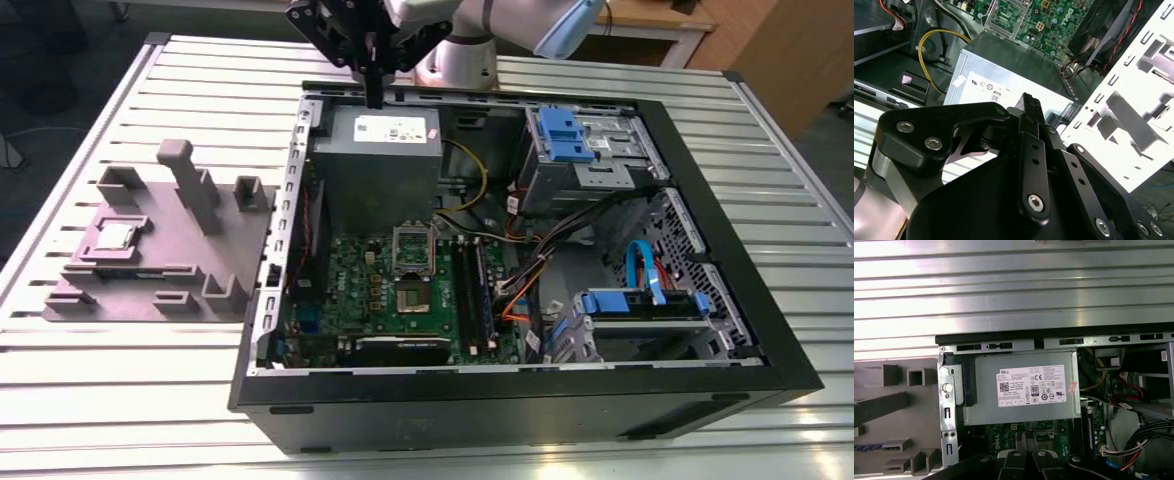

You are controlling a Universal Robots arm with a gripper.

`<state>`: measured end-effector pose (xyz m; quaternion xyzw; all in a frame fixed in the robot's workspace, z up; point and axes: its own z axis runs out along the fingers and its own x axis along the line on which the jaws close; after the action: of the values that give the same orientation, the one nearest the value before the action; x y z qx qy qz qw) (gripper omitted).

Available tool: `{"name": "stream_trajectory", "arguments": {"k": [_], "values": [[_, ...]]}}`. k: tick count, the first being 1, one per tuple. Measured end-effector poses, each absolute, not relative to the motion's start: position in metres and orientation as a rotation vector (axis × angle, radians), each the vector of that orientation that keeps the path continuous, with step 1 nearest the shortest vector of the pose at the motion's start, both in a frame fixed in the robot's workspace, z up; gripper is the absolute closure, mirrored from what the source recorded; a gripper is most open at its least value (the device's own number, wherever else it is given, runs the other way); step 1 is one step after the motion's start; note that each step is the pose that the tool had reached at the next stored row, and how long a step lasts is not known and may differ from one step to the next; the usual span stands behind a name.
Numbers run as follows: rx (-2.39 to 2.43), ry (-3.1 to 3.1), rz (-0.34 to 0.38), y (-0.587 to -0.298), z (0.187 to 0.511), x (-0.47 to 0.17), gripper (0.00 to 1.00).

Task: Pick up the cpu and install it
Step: 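Reach for the cpu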

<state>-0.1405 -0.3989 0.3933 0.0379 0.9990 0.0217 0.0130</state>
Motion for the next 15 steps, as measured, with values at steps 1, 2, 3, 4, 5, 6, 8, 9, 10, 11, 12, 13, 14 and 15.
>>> {"name": "stream_trajectory", "arguments": {"k": [1,2,3,4,5,6,8,9,10,11,12,13,14,15], "values": [[0.118,3.113,0.068,-0.3989,0.3933,-0.1407,0.89],[0.118,3.112,0.068,-0.3989,0.3933,-0.1410,0.89],[0.118,3.112,0.068,-0.3989,0.3933,-0.1412,0.89],[0.118,3.113,0.068,-0.3989,0.3933,-0.1415,0.89],[0.118,3.113,0.068,-0.3989,0.3933,-0.1419,0.89],[0.118,3.113,0.067,-0.3989,0.3933,-0.1422,0.89],[0.118,3.113,0.068,-0.3989,0.3933,-0.1429,0.89],[0.118,3.112,0.068,-0.3989,0.3933,-0.1433,0.89],[0.118,3.112,0.068,-0.3989,0.3933,-0.1435,0.89],[0.118,3.112,0.068,-0.3989,0.3933,-0.1437,0.89],[0.118,3.113,0.068,-0.3989,0.3933,-0.1439,0.89],[0.118,3.112,0.068,-0.3989,0.3933,-0.1442,0.89],[0.118,3.112,0.068,-0.3989,0.3933,-0.1445,0.89],[0.118,3.113,0.068,-0.3989,0.3933,-0.1448,0.89]]}}
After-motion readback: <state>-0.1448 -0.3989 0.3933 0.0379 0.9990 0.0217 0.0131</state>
